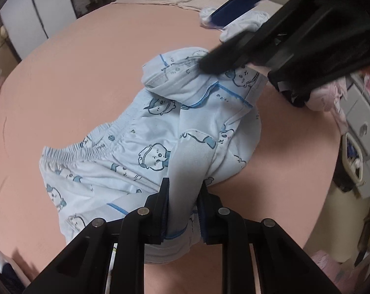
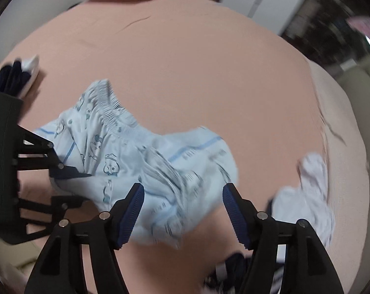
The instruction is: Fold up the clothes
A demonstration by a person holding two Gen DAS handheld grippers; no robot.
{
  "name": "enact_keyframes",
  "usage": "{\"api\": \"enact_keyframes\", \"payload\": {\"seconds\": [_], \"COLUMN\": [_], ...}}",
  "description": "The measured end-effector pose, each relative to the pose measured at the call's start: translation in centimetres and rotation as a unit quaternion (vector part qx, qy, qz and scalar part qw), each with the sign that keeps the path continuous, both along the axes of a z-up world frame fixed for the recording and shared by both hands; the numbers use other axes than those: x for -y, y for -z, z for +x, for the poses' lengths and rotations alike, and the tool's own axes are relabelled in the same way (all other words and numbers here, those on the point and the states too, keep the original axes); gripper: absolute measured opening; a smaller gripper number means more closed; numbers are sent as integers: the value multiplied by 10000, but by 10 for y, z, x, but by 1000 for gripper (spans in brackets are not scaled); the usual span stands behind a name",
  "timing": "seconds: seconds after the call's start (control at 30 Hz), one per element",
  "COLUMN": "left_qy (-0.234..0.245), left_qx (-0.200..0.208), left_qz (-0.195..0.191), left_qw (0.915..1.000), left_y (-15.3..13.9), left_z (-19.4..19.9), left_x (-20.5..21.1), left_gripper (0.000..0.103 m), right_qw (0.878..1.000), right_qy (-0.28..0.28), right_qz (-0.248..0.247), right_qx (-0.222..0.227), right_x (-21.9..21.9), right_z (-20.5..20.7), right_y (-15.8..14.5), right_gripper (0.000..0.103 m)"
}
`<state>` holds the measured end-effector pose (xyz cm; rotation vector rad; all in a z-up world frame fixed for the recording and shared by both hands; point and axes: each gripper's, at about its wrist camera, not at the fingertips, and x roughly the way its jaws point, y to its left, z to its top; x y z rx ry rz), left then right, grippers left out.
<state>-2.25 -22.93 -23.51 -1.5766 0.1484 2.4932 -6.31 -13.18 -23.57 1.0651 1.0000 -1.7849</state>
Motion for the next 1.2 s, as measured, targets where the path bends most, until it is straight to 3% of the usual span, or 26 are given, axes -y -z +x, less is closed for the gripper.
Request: {"api": "enact_keyframes", "payload": {"seconds": [0.13, 0.4, 0.63, 0.7, 0.77, 0.97, 1.1, 1.2], "left_qy": [-4, -120, -280, -343, -373, -395, -380, -385], "left_qx": [-40, 37, 133, 177, 191, 223, 246, 281], "left_qz": [76, 218, 233, 234, 234, 174, 154, 151], "left_qw": [10000, 9997, 9992, 9990, 9988, 9988, 9989, 9988], "left_y": [-8, -8, -12, -12, -11, -8, -8, -7], "left_z": [12, 25, 39, 42, 44, 52, 58, 61], "left_x": [-7, -16, -30, -34, -37, -54, -73, -83], "left_gripper": [18, 18, 18, 18, 18, 18, 18, 18], "right_qw": [9981, 9935, 9877, 9883, 9897, 9956, 9948, 9969], "right_qy": [-358, -371, -675, -659, -562, -369, -88, 300], "right_qz": [426, 1080, 1322, 1283, 1223, 709, 567, 463], "right_qx": [-264, -10, -498, -491, -494, -498, -847, -566], "right_x": [30, 56, 53, 48, 41, 10, -17, -40], "right_z": [0, -15, -3, -3, -5, -11, -11, -14], "right_y": [24, 63, 74, 73, 70, 55, 46, 45], "right_gripper": [66, 67, 66, 53, 26, 18, 18, 18]}}
